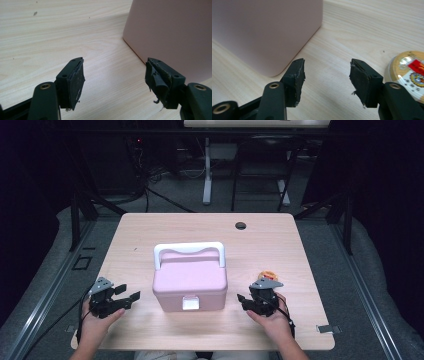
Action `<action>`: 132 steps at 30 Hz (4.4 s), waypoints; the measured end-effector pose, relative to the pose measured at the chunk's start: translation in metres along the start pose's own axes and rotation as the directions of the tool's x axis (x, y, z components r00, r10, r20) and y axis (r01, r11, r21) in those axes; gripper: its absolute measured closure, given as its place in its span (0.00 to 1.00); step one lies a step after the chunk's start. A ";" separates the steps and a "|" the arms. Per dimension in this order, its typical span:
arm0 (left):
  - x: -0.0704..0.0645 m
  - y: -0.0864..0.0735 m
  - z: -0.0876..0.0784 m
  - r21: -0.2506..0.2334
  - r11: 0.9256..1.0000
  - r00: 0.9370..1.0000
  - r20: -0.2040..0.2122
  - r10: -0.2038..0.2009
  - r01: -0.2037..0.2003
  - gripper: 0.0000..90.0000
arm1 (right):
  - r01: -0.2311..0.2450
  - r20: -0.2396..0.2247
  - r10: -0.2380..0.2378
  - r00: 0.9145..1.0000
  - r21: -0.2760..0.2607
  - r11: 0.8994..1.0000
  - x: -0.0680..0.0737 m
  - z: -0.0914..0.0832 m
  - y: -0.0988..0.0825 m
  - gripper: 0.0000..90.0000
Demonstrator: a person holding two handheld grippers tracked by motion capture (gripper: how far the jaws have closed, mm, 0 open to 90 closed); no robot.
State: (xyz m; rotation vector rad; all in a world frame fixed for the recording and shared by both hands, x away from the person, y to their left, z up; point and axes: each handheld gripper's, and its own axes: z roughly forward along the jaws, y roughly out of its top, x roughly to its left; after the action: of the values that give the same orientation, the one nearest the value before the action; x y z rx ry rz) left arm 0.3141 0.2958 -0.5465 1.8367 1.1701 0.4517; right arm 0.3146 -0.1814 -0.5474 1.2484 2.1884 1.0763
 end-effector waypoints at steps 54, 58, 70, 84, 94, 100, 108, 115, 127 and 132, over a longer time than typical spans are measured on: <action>-0.017 0.082 -0.001 0.052 0.998 0.999 -0.041 -0.031 0.034 0.61 | -0.042 -0.055 0.045 0.997 0.044 0.998 -0.007 -0.006 0.079 0.62; -0.016 0.078 -0.005 0.038 0.998 0.999 -0.017 -0.041 0.041 0.61 | -0.025 -0.031 0.025 0.999 0.002 1.000 -0.005 -0.006 0.075 0.64; -0.024 0.055 0.015 0.116 0.993 1.000 0.023 0.004 -0.007 0.60 | 0.025 -0.057 -0.025 0.998 0.000 1.000 0.008 0.009 0.053 0.64; -0.043 0.054 0.020 0.072 0.997 0.996 0.082 0.032 -0.038 0.71 | 0.035 -0.086 -0.035 0.996 -0.005 0.999 0.017 0.010 0.049 0.71; -0.055 0.062 0.024 0.108 0.993 0.997 0.064 0.031 -0.038 0.99 | 0.040 -0.089 -0.038 0.995 0.021 0.999 0.029 0.009 0.054 0.97; -0.061 0.062 0.020 0.122 0.990 0.995 0.077 0.067 -0.076 1.00 | 0.034 -0.073 -0.033 0.997 0.011 0.999 0.032 0.005 0.050 1.00; -0.067 0.056 0.010 0.125 0.989 0.991 0.118 0.069 -0.084 1.00 | -0.011 -0.097 0.015 0.995 0.033 0.999 0.035 -0.010 0.039 0.99; -0.064 0.055 0.007 0.131 0.987 0.990 0.116 0.076 -0.091 0.89 | -0.032 -0.098 0.033 0.995 0.018 0.999 0.028 -0.013 0.033 0.78; -0.051 0.083 -0.017 0.110 0.989 0.992 0.089 0.093 -0.102 0.64 | -0.033 -0.121 0.034 0.992 0.005 0.999 0.017 -0.014 0.027 0.64; -0.048 0.097 -0.029 0.085 0.992 0.991 0.100 0.084 -0.092 0.63 | -0.041 -0.116 0.041 0.992 0.006 0.999 0.016 -0.013 0.026 0.62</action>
State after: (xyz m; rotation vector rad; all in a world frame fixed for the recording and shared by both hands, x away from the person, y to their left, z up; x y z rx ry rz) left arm 0.3229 0.2527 -0.4436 1.9713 1.0620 0.3612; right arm 0.3119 -0.1654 -0.5184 1.2663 2.2597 1.1903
